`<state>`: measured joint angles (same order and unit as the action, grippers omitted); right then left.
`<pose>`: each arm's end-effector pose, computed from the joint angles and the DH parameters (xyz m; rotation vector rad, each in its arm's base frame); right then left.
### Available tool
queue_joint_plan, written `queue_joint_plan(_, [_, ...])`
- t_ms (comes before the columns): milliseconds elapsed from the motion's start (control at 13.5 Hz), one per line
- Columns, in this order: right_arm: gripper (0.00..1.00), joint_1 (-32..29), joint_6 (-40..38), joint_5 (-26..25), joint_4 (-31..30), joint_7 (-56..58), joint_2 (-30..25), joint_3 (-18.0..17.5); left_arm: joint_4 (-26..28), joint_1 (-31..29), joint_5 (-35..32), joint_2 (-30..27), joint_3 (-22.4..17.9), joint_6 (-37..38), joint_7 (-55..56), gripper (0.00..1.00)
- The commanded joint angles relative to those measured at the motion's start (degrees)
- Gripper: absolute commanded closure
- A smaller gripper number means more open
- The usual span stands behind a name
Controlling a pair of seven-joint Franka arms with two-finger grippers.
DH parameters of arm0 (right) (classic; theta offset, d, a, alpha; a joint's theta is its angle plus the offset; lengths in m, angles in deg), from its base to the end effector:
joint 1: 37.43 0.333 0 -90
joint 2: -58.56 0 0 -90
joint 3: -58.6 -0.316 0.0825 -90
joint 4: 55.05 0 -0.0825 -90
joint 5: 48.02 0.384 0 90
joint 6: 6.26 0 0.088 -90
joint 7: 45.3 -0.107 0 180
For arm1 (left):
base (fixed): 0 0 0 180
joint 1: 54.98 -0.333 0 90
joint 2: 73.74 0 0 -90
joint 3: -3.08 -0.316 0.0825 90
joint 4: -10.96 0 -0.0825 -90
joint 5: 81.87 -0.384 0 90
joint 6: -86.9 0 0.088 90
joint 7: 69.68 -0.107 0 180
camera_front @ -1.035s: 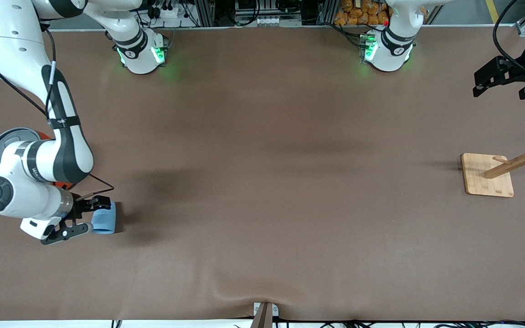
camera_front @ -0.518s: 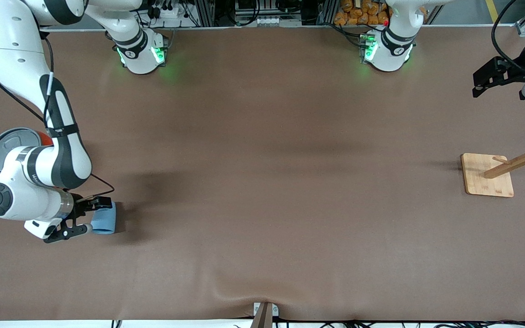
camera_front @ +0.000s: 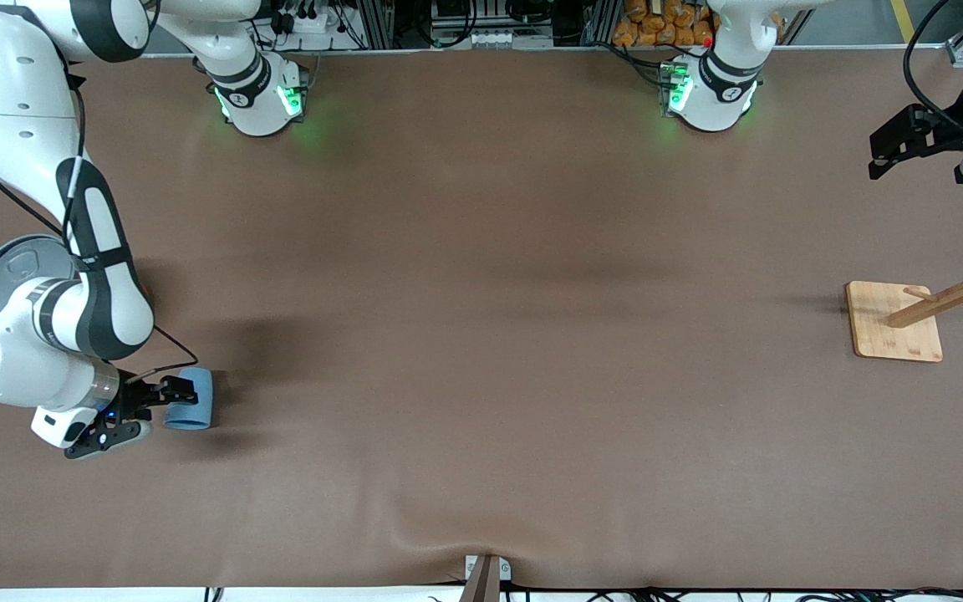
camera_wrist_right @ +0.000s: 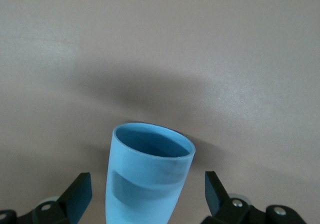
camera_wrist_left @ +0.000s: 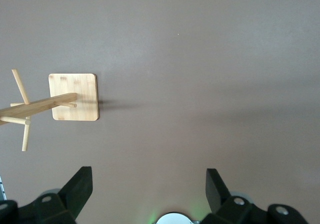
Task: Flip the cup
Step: 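Close the right gripper around the blue cup's base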
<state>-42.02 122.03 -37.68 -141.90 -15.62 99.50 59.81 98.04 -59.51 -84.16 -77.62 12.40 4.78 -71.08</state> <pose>0.7097 -0.0643 0.2417 -2.9850 -0.4675 -0.0724 0.5170 -0.0421 0.6723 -3.0863 0.1583 0.0282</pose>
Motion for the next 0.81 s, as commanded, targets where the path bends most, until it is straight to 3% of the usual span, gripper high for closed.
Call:
queue_joint_plan(0, [0.00,-0.51,0.91,1.26,-1.22,1.17,0.28,-0.59,-0.42,0.05,-1.14,0.63,0.43,-0.85,-0.97,0.00])
queue_joint_plan(222, [0.00,0.10,0.99,4.59,-1.48,1.16,1.95,-0.59,-0.33,0.14,-1.23,1.07,0.52,-0.85,-0.97,0.00])
queue_joint_plan(739, [0.00,-0.69,0.38,4.69,-2.80,5.11,3.19,-0.59,-0.33,0.31,-1.23,1.25,0.60,-0.85,-0.88,0.00])
